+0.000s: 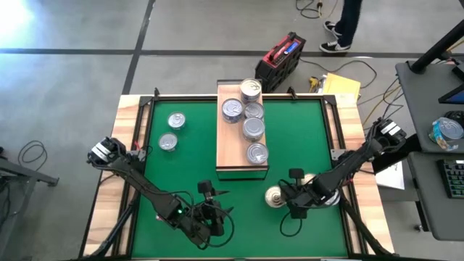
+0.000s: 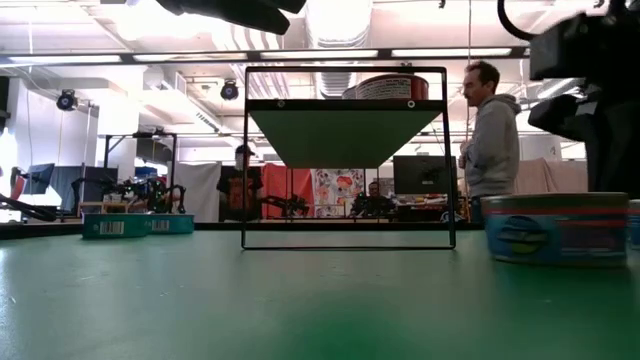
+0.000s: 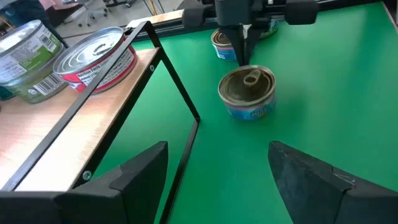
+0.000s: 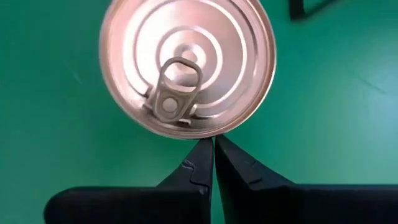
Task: Stack canned seafood by type on shelf
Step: Stack the top dark blue tuna can on top of the dark blue can on the shelf
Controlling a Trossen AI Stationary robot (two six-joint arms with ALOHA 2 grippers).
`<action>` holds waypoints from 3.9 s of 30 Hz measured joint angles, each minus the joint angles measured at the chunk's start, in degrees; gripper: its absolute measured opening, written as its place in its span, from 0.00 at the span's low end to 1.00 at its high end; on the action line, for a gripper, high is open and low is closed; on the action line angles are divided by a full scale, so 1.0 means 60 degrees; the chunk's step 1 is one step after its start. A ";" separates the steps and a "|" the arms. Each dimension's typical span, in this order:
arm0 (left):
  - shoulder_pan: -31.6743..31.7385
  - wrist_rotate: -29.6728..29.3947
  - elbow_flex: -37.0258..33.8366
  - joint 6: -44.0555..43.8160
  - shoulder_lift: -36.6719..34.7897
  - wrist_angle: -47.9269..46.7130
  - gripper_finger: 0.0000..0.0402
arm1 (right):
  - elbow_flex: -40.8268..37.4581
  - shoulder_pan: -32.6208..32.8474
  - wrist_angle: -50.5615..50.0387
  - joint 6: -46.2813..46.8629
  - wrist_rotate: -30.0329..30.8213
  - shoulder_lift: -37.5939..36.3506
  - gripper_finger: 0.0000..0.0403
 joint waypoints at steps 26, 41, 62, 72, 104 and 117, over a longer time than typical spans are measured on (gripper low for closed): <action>-0.0029 0.0831 -0.0009 -0.0304 0.0011 0.0015 0.65 | 0.0120 -0.0022 0.1291 0.0968 0.3480 0.0482 0.02; -0.0055 0.0823 -0.0083 -0.0345 0.0019 0.0373 0.65 | 0.0109 0.0375 0.3061 0.0562 0.3424 0.1412 0.02; -0.0535 0.1520 -0.0246 -0.1107 0.0022 0.0622 0.65 | 0.0857 0.0441 0.5052 -0.0617 0.2666 0.2419 0.02; -0.0855 0.1763 -0.0307 -0.1031 0.0029 0.0583 0.54 | 0.0947 0.0437 0.4094 0.0560 0.2200 0.1667 0.02; -0.0820 0.1245 0.0472 -0.0876 0.2484 0.1007 0.00 | 0.0940 0.0459 0.3110 0.3522 0.0994 0.0740 0.20; -0.0812 0.1607 0.0461 -0.1285 0.2609 0.1304 0.00 | 0.0922 0.0458 0.3123 0.3772 0.1240 0.0758 0.50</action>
